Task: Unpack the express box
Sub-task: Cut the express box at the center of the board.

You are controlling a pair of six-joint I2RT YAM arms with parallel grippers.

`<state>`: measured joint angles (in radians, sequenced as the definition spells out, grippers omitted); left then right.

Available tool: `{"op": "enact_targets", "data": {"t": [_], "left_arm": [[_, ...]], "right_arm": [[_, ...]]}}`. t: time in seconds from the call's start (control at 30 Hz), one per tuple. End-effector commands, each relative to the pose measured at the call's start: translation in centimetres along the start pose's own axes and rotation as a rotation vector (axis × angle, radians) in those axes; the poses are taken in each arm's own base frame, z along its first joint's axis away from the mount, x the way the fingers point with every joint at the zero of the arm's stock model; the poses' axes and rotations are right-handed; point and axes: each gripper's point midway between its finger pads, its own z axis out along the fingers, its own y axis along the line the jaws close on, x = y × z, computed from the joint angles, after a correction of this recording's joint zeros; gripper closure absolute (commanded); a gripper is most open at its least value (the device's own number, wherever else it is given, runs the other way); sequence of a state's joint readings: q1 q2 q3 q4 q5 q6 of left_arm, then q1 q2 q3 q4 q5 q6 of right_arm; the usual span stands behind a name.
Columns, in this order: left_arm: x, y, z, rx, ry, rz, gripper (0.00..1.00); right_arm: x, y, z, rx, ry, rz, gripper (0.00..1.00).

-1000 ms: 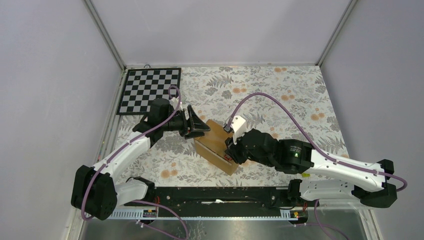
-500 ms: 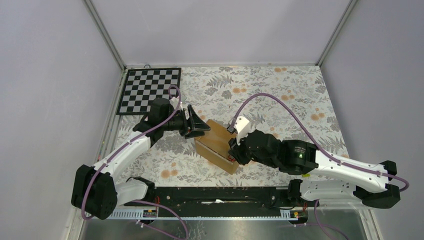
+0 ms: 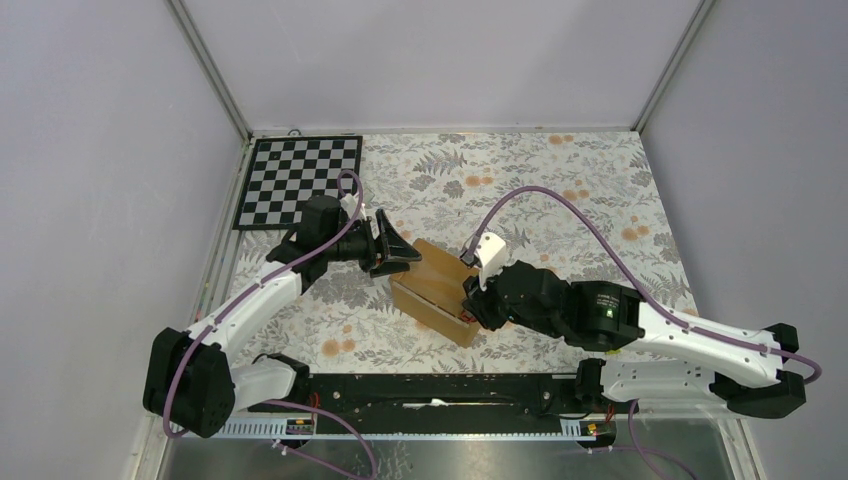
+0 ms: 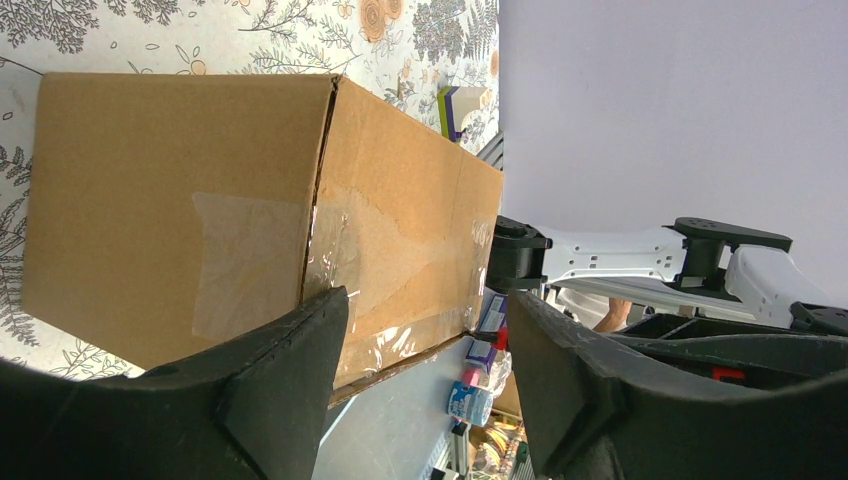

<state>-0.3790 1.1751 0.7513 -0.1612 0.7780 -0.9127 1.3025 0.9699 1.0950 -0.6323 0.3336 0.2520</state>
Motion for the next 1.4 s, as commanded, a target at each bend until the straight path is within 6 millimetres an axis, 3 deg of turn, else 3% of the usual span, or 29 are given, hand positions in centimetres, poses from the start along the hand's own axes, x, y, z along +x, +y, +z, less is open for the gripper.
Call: {"op": "enact_targets", "data": {"t": [0.0,0.6,0.7,0.83,0.9,1.0,1.13,1.37], "left_arm": [[-1.4,3.9,0.4,-0.155,-0.075,-0.001,0.32],[-1.3,4.3,0.5,-0.171,-0.070,-0.009,0.32],[-1.5,3.7,0.3,-0.157,-0.074,0.007,0.32],[-2.2,1.8,-0.1,-0.125,-0.090,0.049,0.32],[-2.8,0.4,-0.3,-0.104,-0.104,0.076,0.31],[-3.8,-1.7,-0.7,-0.081,-0.128,0.115,0.30],[-4.8,-3.7,-1.1,-0.062,-0.146,0.155,0.29],[-4.6,-4.7,-0.5,-0.045,-0.127,0.172,0.29]], "right_arm": [[0.6,-0.5,-1.9,0.004,0.026,0.000,1.00],[3.1,-1.1,-2.0,0.019,0.064,0.025,1.00],[1.6,-1.2,-2.5,0.022,0.015,0.045,1.00],[-3.1,-1.6,-4.4,0.042,-0.117,0.087,1.00],[-5.5,-2.4,-5.6,0.086,-0.184,0.110,1.00],[-7.6,-4.3,-6.9,0.190,-0.238,0.138,1.00],[-7.4,-4.8,-6.8,0.226,-0.228,0.135,1.00],[-4.8,-4.5,-5.5,0.212,-0.187,0.174,1.00]]}}
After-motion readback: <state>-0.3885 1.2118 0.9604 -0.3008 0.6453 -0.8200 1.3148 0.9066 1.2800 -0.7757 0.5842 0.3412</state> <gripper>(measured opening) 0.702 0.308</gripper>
